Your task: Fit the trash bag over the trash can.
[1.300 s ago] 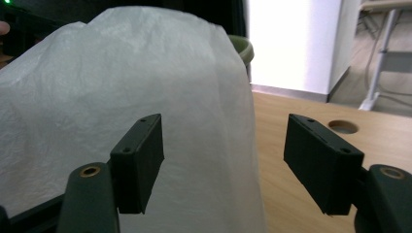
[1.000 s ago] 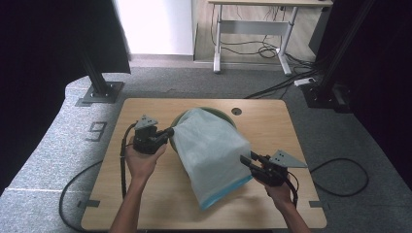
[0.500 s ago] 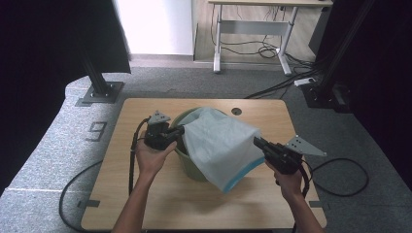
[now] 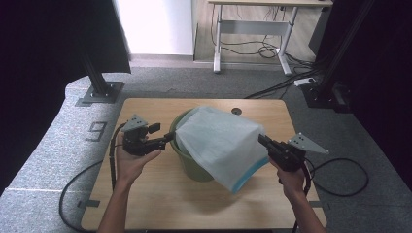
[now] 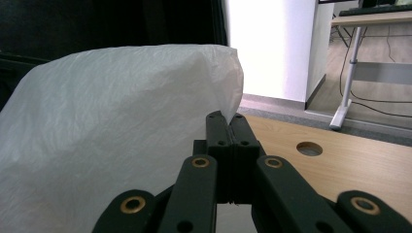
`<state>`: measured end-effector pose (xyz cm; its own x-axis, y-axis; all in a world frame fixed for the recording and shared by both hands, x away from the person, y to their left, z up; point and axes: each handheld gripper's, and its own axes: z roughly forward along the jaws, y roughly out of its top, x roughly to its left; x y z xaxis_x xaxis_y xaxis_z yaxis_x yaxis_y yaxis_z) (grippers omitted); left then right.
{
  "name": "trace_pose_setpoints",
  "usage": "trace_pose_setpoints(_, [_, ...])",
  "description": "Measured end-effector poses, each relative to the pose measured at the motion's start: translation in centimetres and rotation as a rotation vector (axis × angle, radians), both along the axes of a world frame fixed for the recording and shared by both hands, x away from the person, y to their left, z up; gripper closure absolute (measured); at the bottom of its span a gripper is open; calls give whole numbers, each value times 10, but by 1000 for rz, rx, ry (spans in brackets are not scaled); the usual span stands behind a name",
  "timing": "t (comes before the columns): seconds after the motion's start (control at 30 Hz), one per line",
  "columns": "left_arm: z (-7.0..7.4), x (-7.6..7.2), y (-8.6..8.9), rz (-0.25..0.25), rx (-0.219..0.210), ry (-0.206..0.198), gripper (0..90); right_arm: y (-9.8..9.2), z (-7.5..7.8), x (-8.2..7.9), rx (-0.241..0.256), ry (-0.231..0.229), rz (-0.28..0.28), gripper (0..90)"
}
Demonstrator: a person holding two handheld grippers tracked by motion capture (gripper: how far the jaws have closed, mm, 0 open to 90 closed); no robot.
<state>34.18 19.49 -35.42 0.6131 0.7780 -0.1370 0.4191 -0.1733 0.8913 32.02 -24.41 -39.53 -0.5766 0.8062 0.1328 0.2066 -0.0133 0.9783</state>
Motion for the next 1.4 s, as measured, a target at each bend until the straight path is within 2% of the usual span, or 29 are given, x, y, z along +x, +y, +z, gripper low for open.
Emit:
trace_pose_setpoints(0.2, [8, -12, -3, -38, -20, -22, 308, 1, -1, 2, -1, 15, -6, 882])
trace_pose_setpoints(0.27, [10, -15, -8, -38, -19, -31, 311, 3, -1, 2, -4, 18, -4, 882])
trace_pose_setpoints(0.37, [12, -17, -22, -68, -24, -25, 309, 7, 0, 1, -14, 14, -1, 882])
trace_pose_setpoints(0.43, [13, -19, -34, -89, -16, -16, 306, 10, 0, 1, -18, 15, 3, 882])
trace_pose_setpoints(0.5, [13, -19, -48, -84, -5, 5, 306, 14, -1, 1, -20, 17, 11, 882])
trace_pose_setpoints(0.6, [11, -20, -65, -98, 18, 9, 305, 18, -1, 3, -22, 20, 19, 881])
trace_pose_setpoints(0.77, [5, -20, -85, -131, 38, 31, 290, 25, -1, 4, -27, 23, 36, 881])
trace_pose_setpoints(1.0, [1, -25, -106, -165, 59, 46, 250, 29, -3, 4, -20, 27, 38, 881])
trace_pose_setpoints(1.13, [-4, -23, -117, -178, 85, 77, 249, 30, -4, 4, -16, 29, 44, 881])
trace_pose_setpoints(1.4, [-12, -20, -129, -200, 93, 116, 262, 34, -3, 1, -14, 23, 61, 881])
